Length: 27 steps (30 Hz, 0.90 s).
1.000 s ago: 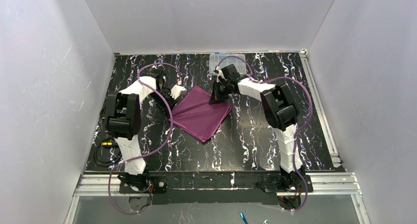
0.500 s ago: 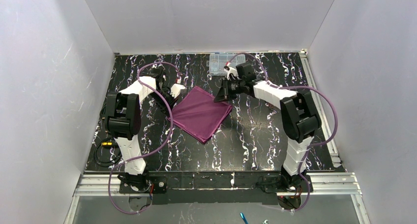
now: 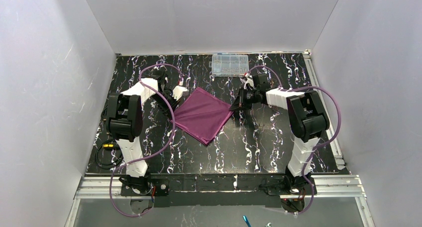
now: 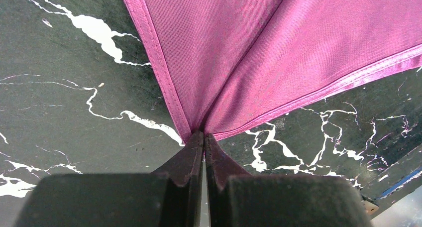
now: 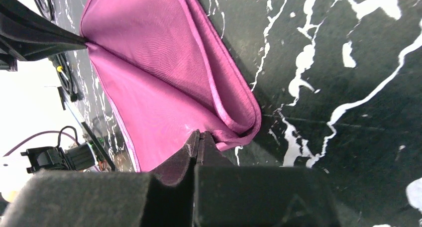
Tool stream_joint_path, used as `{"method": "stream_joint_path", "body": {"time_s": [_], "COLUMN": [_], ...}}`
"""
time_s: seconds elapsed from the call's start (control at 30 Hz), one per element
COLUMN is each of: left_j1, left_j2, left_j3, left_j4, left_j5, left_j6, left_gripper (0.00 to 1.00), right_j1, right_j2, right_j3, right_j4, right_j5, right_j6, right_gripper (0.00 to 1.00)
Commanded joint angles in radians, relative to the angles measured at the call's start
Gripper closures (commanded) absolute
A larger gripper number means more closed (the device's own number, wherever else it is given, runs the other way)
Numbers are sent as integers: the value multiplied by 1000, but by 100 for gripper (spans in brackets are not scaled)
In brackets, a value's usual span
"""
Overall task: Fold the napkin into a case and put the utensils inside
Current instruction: Smooth out the upper triangle-folded napkin at the center of the board.
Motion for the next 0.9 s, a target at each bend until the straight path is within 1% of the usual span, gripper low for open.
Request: {"method": "stream_joint_path", "body": {"time_s": [0.0, 0.23, 0.4, 0.53, 0.73, 0.77, 0.87], "left_j1": [-8, -10, -10, -10, -10, -10, -10], "left_j2": [-1, 10, 12, 10, -8, -11, -31], "left_j3": [-3, -10, -12, -6, 9, 14, 26], "left_j4": [-16, -6, 8, 10, -13, -22, -52], "left_j5": [18, 17, 5, 1, -3, -2, 5], "left_j6": [-4, -2, 1, -1, -2, -3, -6], "left_gripper": [100, 100, 100, 100, 100, 96, 80], "right_j1": [-9, -14, -19, -22, -21, -22, -16], "right_j2": [43, 80, 65, 20, -30, -31, -36], "right_j3": [21, -36, -76, -50, 28, 36, 36], "right_j4": [56, 56, 83, 66, -3, -3, 30], "right_j5": [-43, -52, -54, -70, -79, -80, -86], "right_j6": [15, 7, 24, 25, 12, 18, 44], "right_gripper": [99, 99, 99, 99, 99, 99, 99]}}
